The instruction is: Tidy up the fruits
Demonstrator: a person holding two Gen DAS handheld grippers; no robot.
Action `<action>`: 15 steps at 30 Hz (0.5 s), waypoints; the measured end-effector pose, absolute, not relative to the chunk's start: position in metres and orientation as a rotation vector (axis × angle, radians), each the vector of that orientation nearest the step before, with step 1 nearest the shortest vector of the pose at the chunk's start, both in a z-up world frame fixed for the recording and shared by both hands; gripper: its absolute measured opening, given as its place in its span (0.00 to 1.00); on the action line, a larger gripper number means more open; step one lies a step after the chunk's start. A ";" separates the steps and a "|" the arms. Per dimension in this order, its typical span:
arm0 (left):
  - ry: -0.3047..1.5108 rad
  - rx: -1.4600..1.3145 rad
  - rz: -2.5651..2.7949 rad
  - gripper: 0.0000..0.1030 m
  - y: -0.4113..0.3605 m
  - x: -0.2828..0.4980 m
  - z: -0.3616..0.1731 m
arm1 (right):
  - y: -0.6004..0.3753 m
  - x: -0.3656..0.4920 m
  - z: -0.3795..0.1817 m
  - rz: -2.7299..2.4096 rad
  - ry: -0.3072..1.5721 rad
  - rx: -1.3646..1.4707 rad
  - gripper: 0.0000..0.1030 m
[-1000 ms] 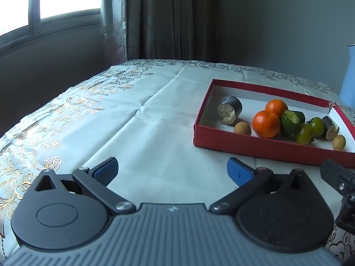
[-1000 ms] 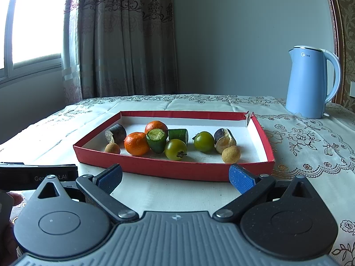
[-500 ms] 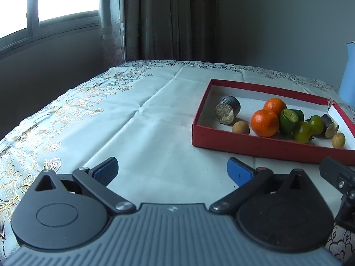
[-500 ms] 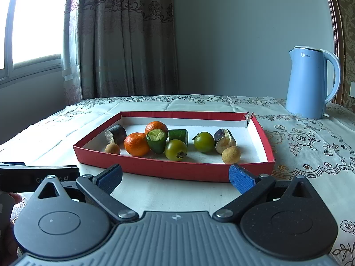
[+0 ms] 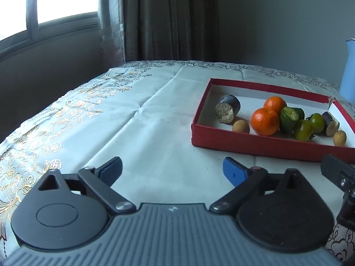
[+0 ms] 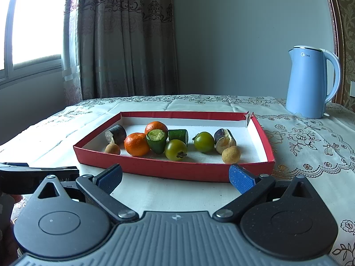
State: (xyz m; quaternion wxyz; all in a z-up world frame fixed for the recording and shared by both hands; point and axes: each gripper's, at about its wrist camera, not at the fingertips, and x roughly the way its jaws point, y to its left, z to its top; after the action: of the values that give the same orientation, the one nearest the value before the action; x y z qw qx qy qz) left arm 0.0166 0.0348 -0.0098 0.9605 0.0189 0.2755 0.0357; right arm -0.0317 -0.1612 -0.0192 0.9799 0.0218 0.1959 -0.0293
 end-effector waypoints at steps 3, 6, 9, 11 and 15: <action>0.557 0.039 0.074 0.99 0.035 0.017 -0.009 | -0.161 -0.032 -0.019 -0.059 0.394 0.044 1.00; 0.561 0.030 0.076 1.00 0.036 0.017 -0.009 | -0.161 -0.032 -0.019 -0.059 0.393 0.044 1.00; 0.566 0.027 0.072 1.00 0.036 0.018 -0.010 | -0.162 -0.032 -0.019 -0.059 0.393 0.045 1.00; 0.559 0.020 0.060 1.00 0.037 0.016 -0.009 | -0.162 -0.032 -0.019 -0.059 0.392 0.046 1.00; 0.552 -0.004 0.043 1.00 0.039 0.016 -0.007 | -0.162 -0.032 -0.019 -0.059 0.392 0.046 1.00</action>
State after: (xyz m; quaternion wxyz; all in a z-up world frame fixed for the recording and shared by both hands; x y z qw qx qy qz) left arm 0.0156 0.0394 -0.0071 0.9620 -0.0022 0.2724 0.0212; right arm -0.0319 -0.1617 -0.0192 0.9801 0.0227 0.1949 -0.0295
